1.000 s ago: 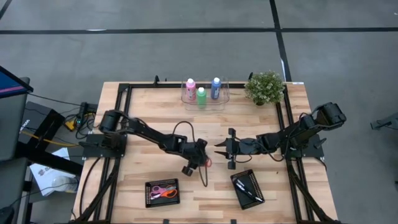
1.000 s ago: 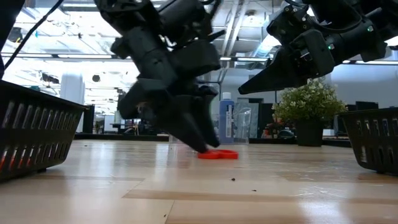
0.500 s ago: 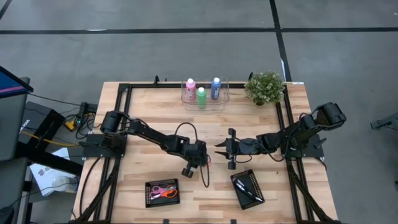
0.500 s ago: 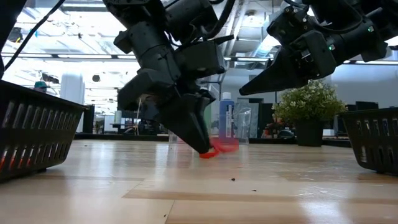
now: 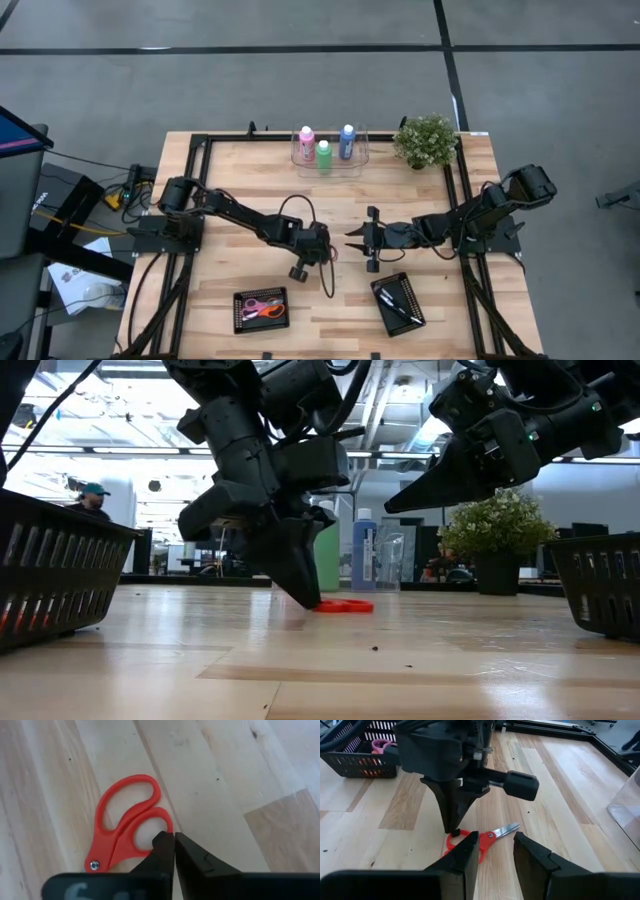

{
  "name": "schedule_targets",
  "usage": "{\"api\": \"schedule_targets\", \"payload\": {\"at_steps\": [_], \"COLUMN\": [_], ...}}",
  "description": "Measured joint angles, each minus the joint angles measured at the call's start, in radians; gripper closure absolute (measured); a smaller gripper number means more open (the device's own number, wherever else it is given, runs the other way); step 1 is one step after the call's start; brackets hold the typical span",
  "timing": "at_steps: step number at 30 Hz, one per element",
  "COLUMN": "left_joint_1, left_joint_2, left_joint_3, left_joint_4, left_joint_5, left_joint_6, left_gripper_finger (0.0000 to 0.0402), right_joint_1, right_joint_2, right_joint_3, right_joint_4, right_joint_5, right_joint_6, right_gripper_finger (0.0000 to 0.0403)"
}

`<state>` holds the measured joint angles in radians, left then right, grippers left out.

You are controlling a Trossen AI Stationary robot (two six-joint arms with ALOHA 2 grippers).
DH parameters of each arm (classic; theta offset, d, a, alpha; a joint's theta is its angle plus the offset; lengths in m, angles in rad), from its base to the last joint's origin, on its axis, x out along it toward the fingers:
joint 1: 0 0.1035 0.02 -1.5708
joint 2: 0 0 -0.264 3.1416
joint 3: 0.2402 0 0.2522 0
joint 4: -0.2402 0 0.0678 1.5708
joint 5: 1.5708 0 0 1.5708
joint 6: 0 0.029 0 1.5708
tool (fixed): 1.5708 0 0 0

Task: Pick & Place Paint Supplies
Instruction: Put the red scissors into the left black bin

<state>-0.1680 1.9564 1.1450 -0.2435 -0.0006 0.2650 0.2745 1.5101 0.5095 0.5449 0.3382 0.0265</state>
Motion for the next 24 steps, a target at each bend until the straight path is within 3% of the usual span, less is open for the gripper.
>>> {"api": "schedule_targets", "payload": {"at_steps": [10, 17, 24], "left_joint_1": [-0.003, -0.009, -0.006], "left_joint_2": [-0.003, 0.004, 0.008], "left_joint_3": [0.002, 0.003, 0.005], "left_joint_4": [0.005, -0.015, -0.005], "left_joint_5": [0.0, 0.0, -0.063], "left_joint_6": [0.044, 0.074, 0.096], "left_gripper_finger": [0.0387, 0.0339, 0.0302], "right_joint_1": [0.0, 0.0, 0.0], "right_joint_2": [0.0, 0.0, 0.0], "right_joint_3": [0.0, 0.0, 0.0], "right_joint_4": [0.0, 0.001, 0.009], "right_joint_5": [0.0, 0.0, 0.0], "right_joint_6": [0.0, -0.004, -0.007], "right_gripper_finger": [0.0295, 0.0295, 0.0295]}}
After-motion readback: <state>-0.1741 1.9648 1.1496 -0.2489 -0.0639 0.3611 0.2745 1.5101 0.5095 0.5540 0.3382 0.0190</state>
